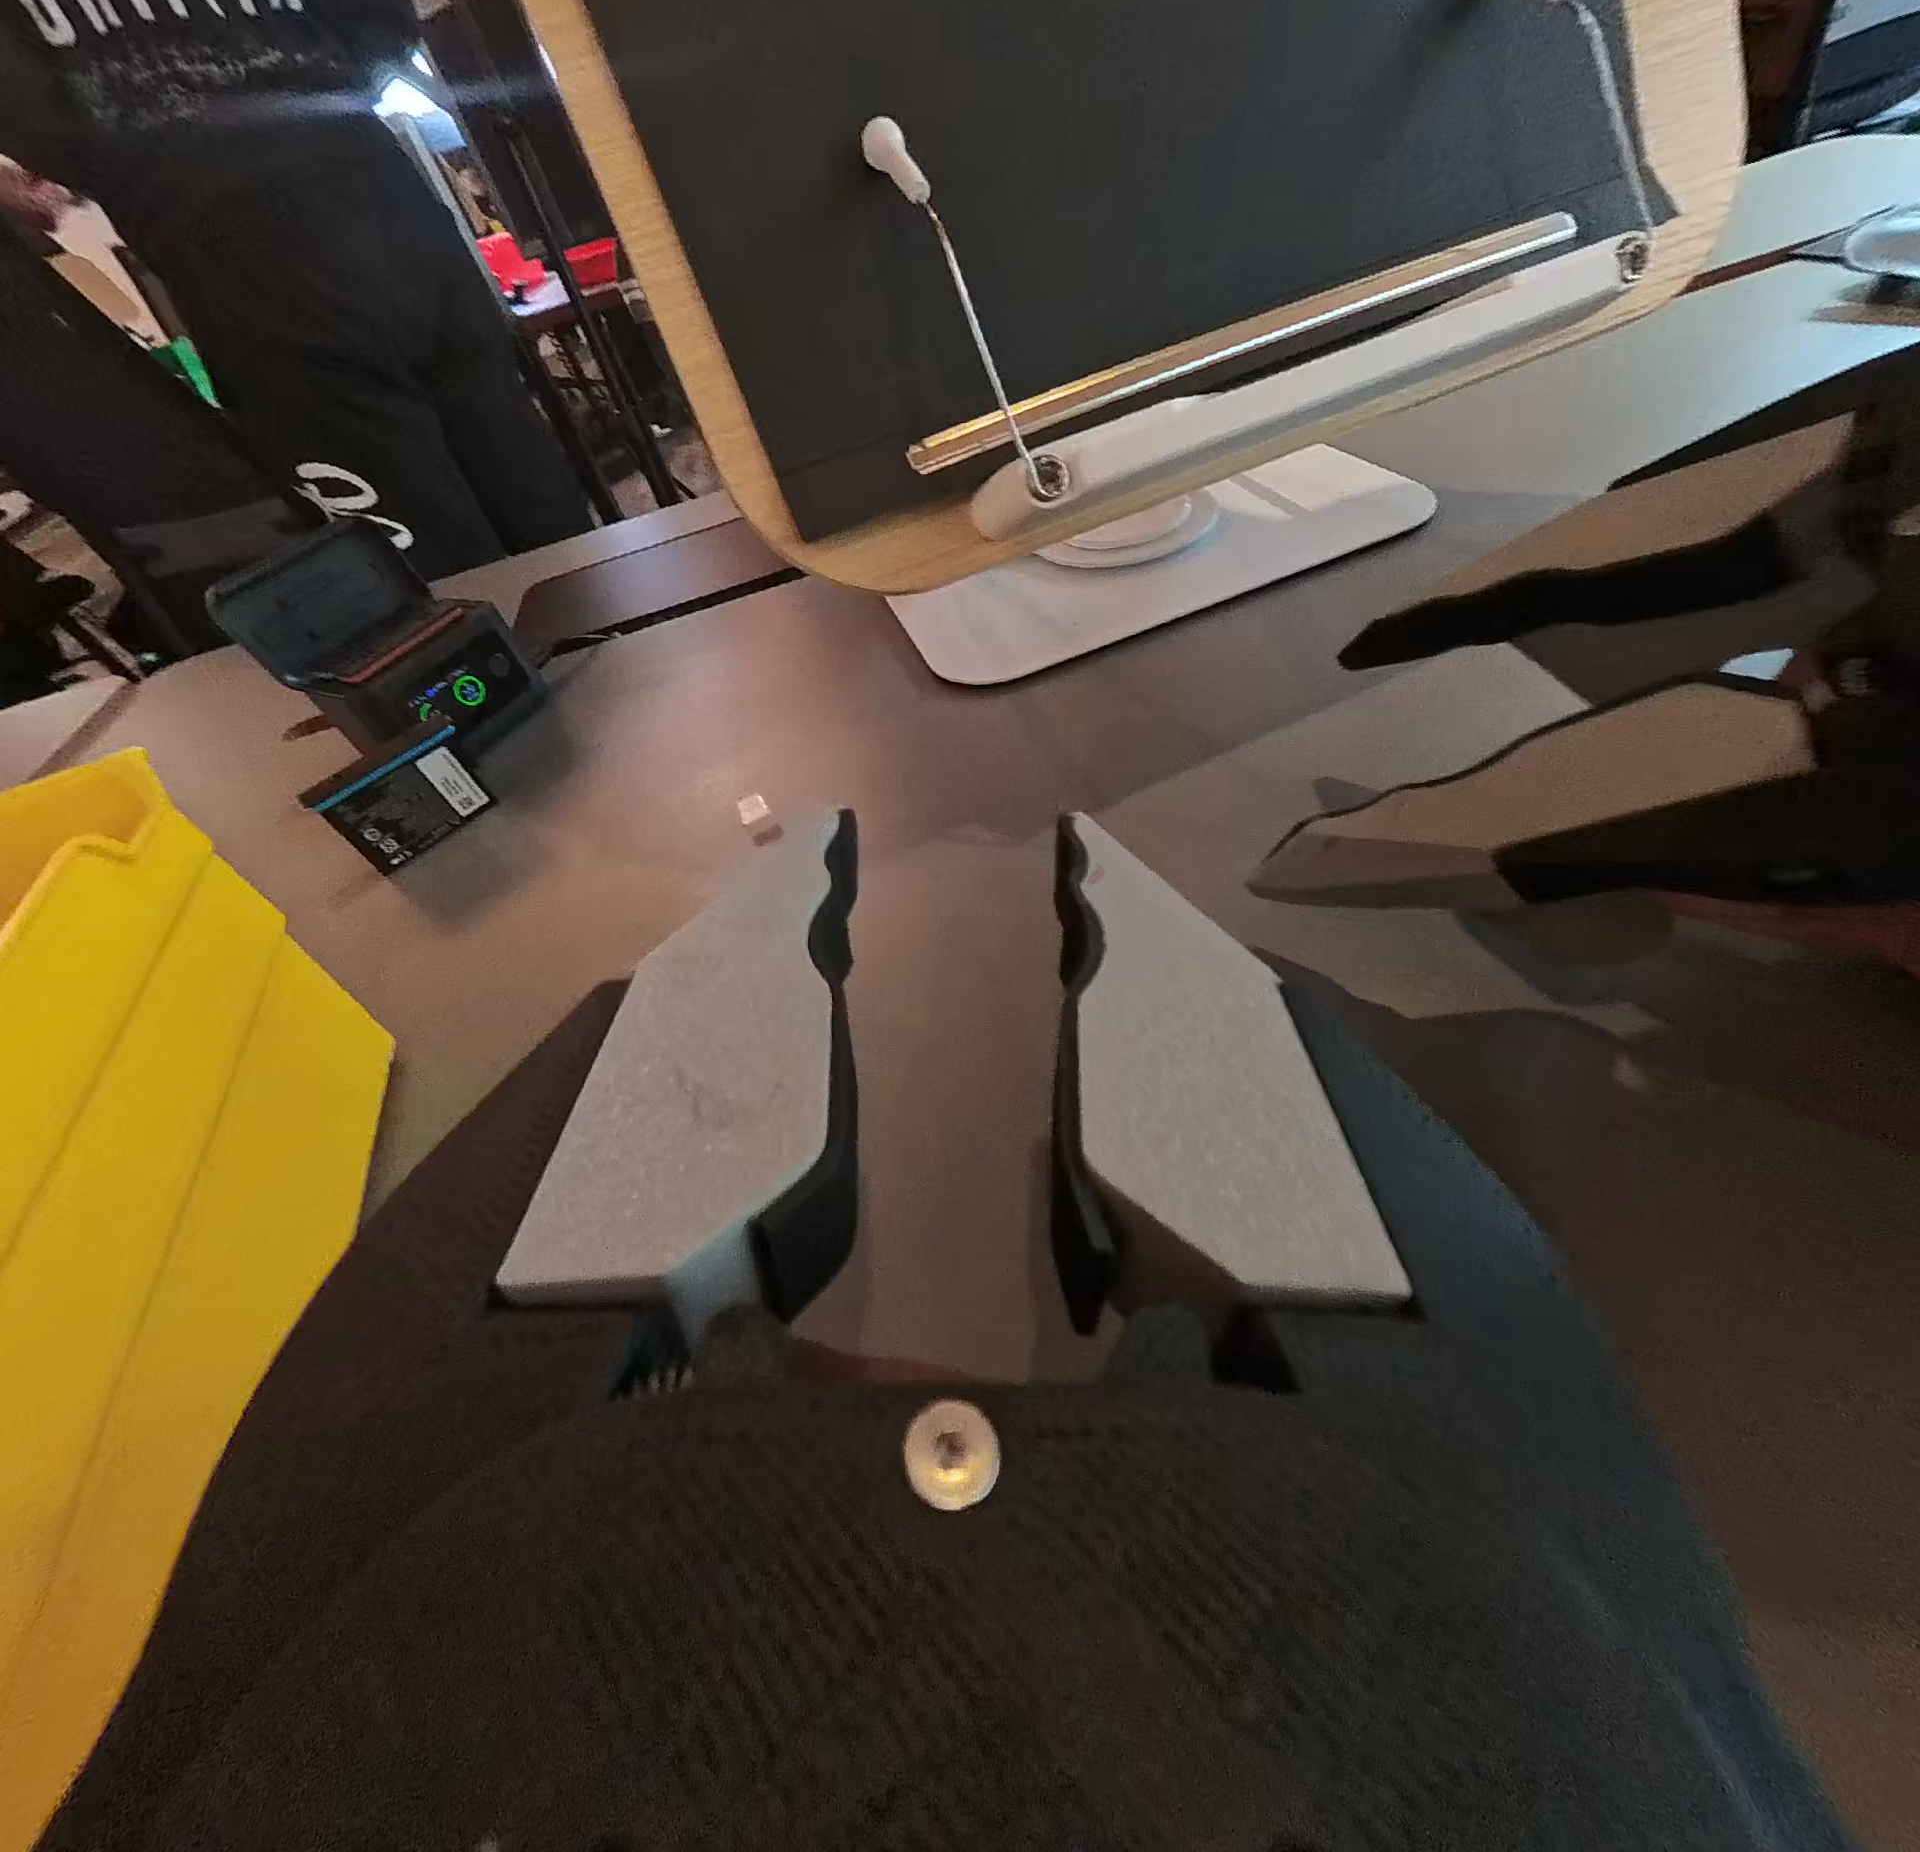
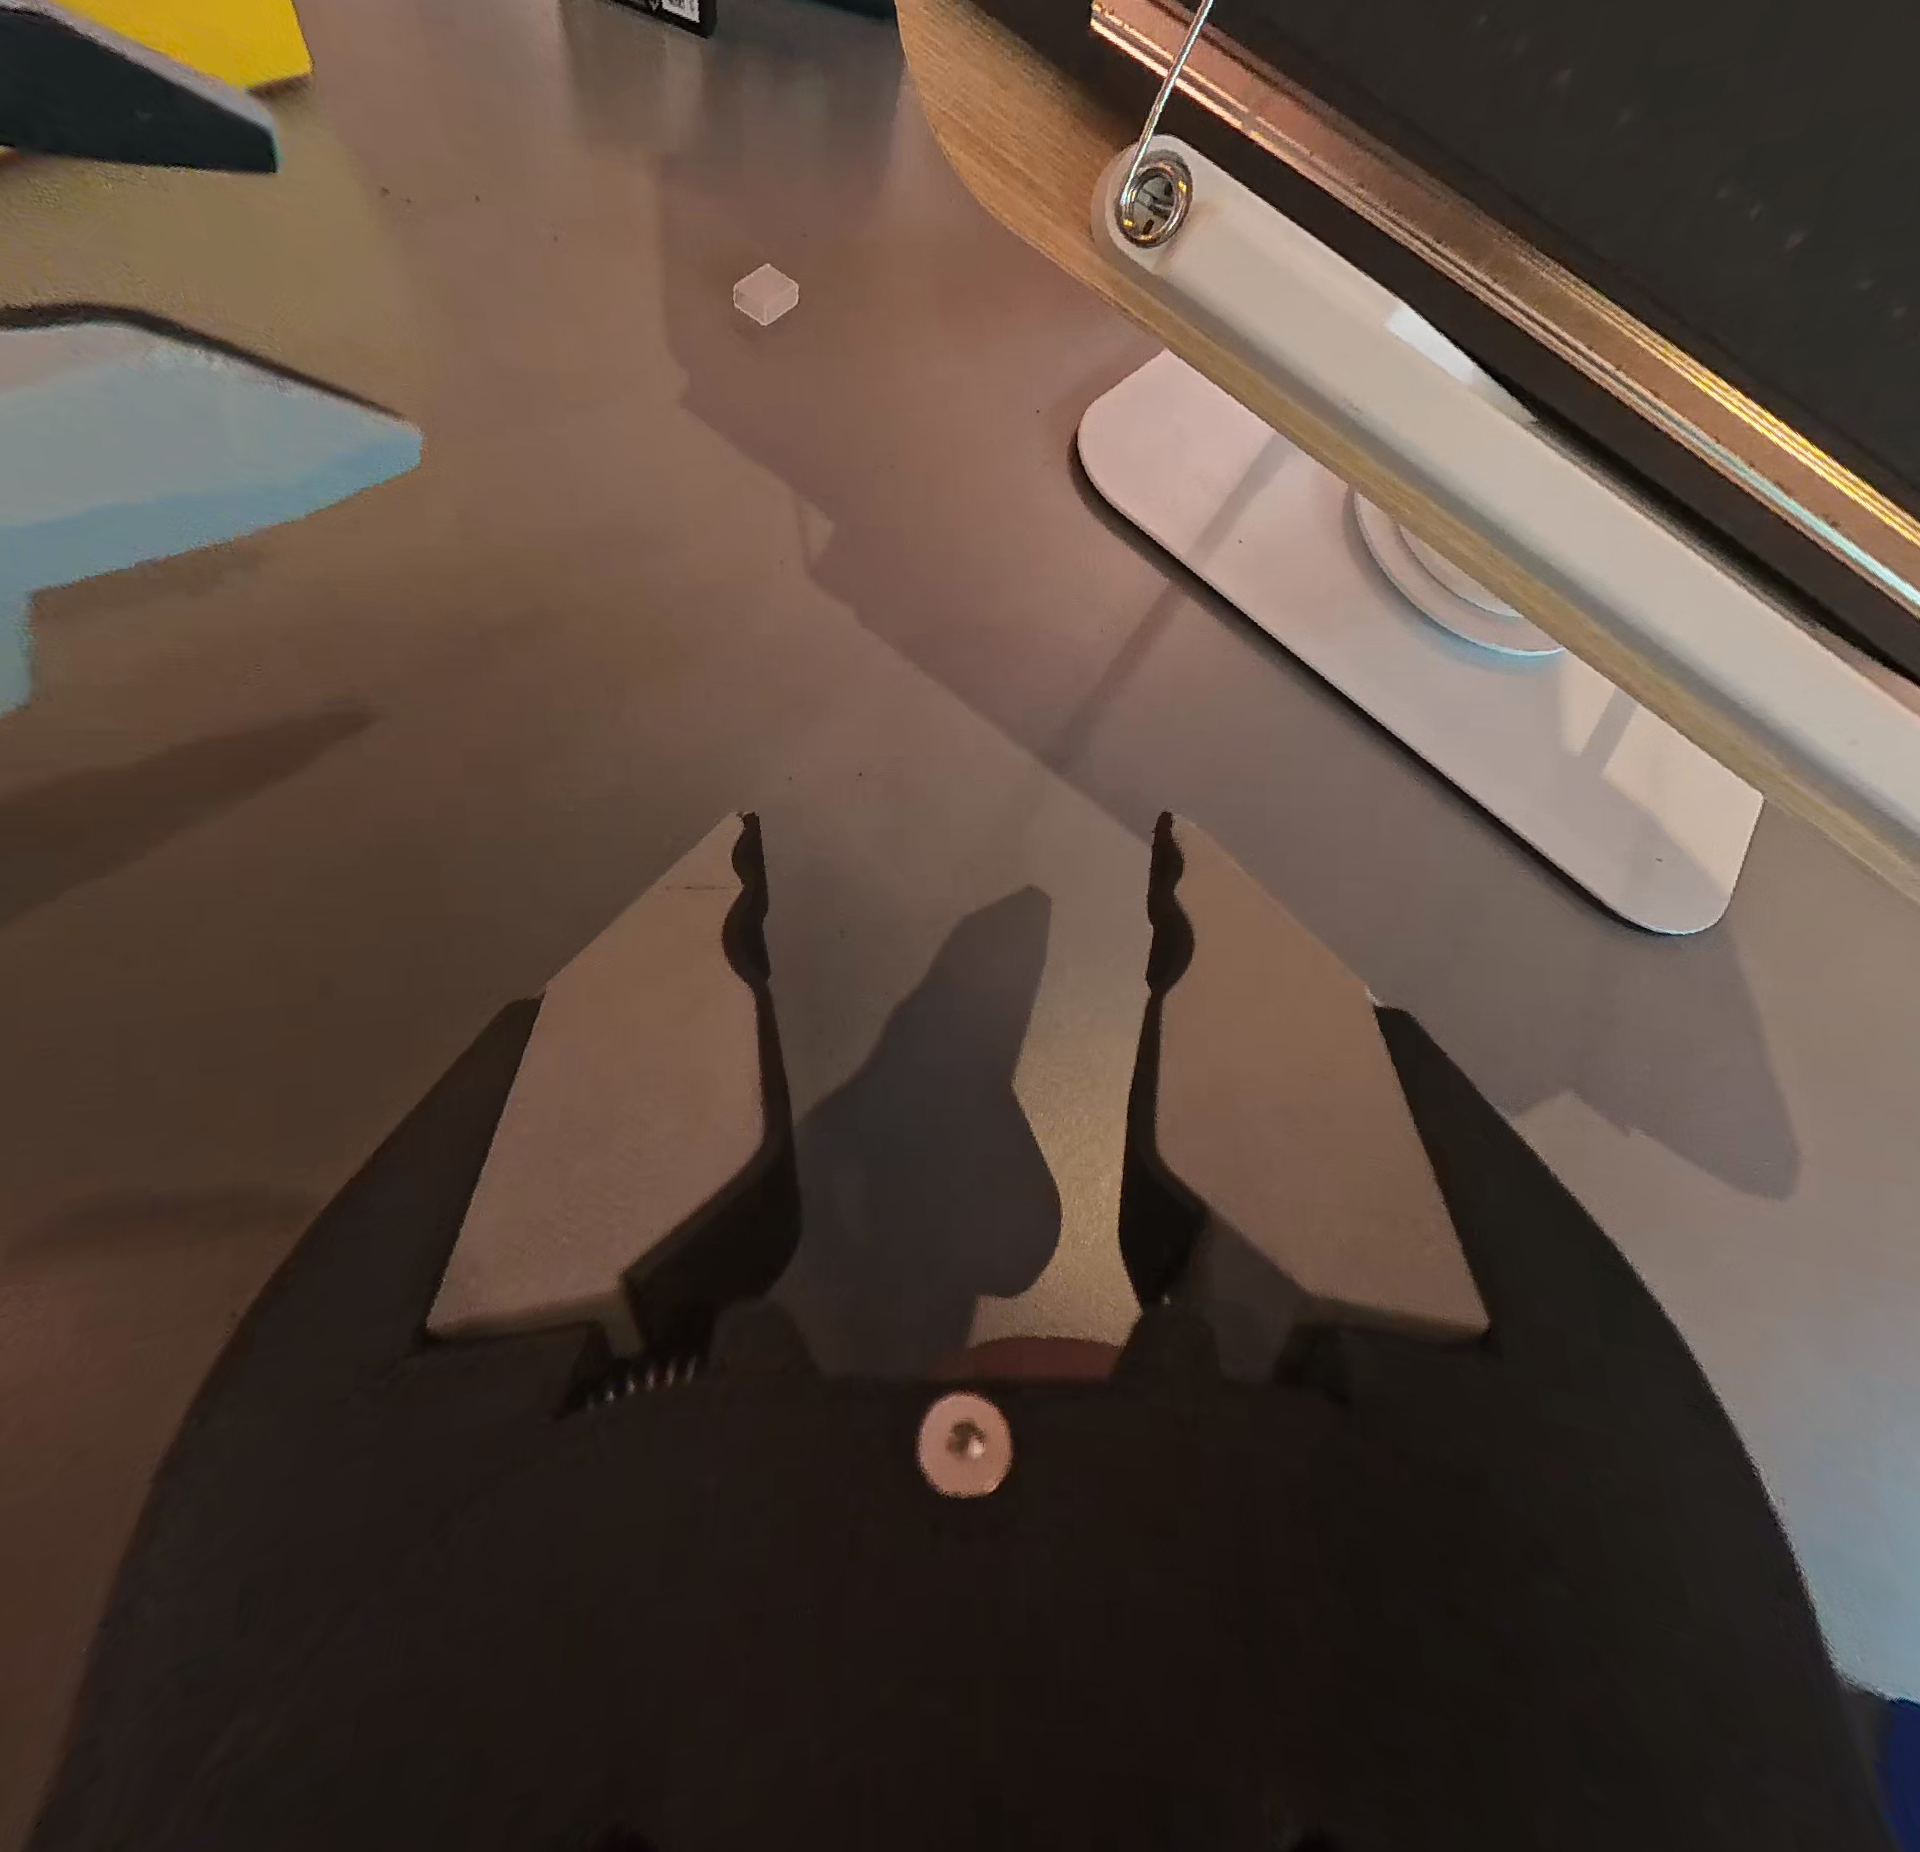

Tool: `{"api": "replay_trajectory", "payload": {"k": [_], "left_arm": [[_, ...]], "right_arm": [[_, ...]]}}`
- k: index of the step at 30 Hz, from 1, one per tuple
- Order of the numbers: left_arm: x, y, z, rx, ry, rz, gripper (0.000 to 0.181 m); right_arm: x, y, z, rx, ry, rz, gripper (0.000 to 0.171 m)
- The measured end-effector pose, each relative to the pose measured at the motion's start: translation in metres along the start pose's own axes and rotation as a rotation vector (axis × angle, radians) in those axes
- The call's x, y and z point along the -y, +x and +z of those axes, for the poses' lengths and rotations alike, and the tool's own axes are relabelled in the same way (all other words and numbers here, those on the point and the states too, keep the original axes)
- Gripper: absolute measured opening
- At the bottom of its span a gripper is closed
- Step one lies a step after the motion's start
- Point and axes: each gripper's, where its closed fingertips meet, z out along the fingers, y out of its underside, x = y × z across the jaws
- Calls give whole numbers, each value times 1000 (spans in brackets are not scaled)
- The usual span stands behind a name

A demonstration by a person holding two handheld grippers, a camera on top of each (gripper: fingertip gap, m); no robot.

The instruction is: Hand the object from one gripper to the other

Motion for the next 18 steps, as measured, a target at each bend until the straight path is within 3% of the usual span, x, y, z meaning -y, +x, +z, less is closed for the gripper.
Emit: {"api": "replay_trajectory", "payload": {"k": [4, 7, 10, 14, 18], "left_arm": [[-6, 21, -14, -122, -39, -59, 41], [-12, 48, -38, -337, -115, -105, 51], [26, 53, -80, -508, -44, -85, 54], [80, -6, -115, -508, -9, 105, 53], [100, -110, -113, -379, -66, 228, 43]], "right_arm": [[-3, 0, 2, 5, -23, -6, 72], [-5, 0, 1, 0, -26, -12, 72], [-6, 1, 0, -2, -31, -10, 71], [-8, 1, -1, -5, -37, -13, 71], [-9, -1, -1, -11, -46, -36, 71]]}}
